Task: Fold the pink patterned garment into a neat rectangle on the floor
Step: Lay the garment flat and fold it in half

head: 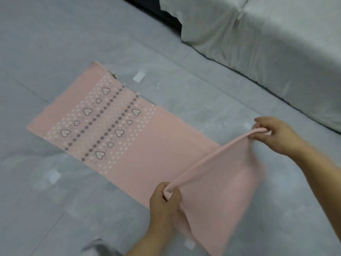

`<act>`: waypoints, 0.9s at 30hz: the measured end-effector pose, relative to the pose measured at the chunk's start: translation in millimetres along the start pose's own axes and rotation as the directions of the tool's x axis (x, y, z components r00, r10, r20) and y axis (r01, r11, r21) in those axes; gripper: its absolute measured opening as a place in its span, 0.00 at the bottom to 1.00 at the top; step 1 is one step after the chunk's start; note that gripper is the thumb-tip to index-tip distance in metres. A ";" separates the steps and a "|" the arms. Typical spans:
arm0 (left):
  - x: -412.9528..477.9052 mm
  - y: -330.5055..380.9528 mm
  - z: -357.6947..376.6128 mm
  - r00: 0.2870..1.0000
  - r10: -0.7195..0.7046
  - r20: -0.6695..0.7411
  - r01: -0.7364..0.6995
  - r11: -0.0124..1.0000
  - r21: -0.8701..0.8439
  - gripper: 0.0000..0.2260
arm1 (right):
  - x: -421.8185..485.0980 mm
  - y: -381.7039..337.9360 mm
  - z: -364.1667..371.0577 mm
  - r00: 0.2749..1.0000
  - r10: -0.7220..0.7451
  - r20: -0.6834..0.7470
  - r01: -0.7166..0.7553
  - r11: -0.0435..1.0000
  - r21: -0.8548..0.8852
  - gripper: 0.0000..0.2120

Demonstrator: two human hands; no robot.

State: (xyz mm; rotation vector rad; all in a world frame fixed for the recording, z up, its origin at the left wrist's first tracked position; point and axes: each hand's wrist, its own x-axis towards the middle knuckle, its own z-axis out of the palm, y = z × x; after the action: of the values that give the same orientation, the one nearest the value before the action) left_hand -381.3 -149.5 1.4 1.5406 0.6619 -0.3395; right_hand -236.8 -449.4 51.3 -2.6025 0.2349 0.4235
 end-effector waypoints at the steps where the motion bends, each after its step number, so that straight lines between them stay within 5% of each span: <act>1: 7.1 7.7 -13.6 1.000 -0.003 -0.018 0.003 1.000 -0.020 0.07 | 7.5 -19.6 4.2 1.000 0.018 0.026 -0.021 0.991 0.133 0.03; 9: 68.0 67.2 -116.4 0.980 -0.027 -0.199 0.000 0.991 -0.137 0.07 | 81.8 -162.7 52.9 1.000 -0.030 0.006 0.022 0.845 0.535 0.08; 15: 115.1 95.3 -192.3 0.944 0.011 -0.331 -0.061 0.988 -0.142 0.12 | 134.5 -260.5 97.5 0.989 -0.150 0.005 0.119 0.807 0.578 0.06; 27: 208.7 116.2 -285.5 0.880 -0.029 -0.474 -0.099 0.965 -0.244 0.03 | 221.2 -401.2 176.9 0.965 -0.262 -0.009 0.219 0.786 0.578 0.07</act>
State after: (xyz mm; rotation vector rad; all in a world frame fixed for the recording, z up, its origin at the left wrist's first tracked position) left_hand -199.9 175.6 -0.5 1.3816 1.0172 0.1645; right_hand 21.8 -34.5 5.9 -1.9761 -0.0054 0.2937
